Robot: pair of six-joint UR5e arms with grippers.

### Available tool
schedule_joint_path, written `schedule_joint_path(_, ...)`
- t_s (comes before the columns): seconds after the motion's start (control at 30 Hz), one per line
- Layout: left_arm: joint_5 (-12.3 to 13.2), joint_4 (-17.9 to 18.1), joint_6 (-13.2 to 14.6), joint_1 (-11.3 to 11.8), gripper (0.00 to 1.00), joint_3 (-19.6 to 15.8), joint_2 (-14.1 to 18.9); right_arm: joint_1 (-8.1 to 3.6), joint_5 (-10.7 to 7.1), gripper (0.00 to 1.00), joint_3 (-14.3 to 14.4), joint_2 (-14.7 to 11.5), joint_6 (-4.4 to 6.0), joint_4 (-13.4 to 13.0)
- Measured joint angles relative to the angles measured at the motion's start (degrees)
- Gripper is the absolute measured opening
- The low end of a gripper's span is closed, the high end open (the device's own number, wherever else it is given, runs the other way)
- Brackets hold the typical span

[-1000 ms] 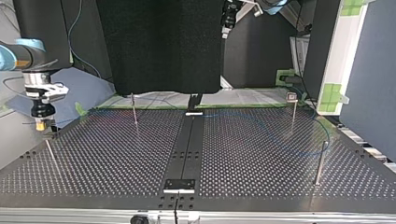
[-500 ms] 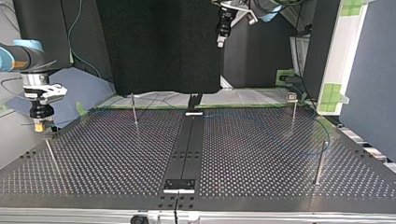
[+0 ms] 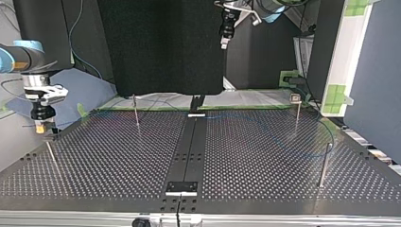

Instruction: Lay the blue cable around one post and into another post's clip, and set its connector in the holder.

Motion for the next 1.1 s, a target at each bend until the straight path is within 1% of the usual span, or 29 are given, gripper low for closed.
schedule_joint_path(0.07,0.0,-0.2,0.0,0.0,1.00,0.0,0.0,0.09,-0.23,0.00,-0.3,0.5,-0.02,0.4)
schedule_joint_path(0.17,-0.1,-0.5,0.0,0.1,1.00,0.0,0.0,0.26,-0.39,0.00,-0.8,1.3,-0.42,1.1)
schedule_joint_path(0.27,-0.4,-0.7,0.0,0.1,1.00,0.0,0.0,0.42,-0.47,0.00,-1.0,1.6,-0.61,1.2)
schedule_joint_path(0.5,-0.8,-1.1,0.0,0.1,1.00,0.0,0.0,0.58,-0.98,0.00,-2.3,1.8,-0.60,1.9)
schedule_joint_path(0.7,-0.8,-1.4,0.1,0.1,1.00,0.0,0.0,0.38,-1.31,0.00,-3.5,1.8,-0.76,2.9)
schedule_joint_path(1.1,-0.9,-1.8,0.2,0.2,1.00,-0.1,0.0,0.11,-2.57,0.00,-3.6,1.8,-0.86,2.6)
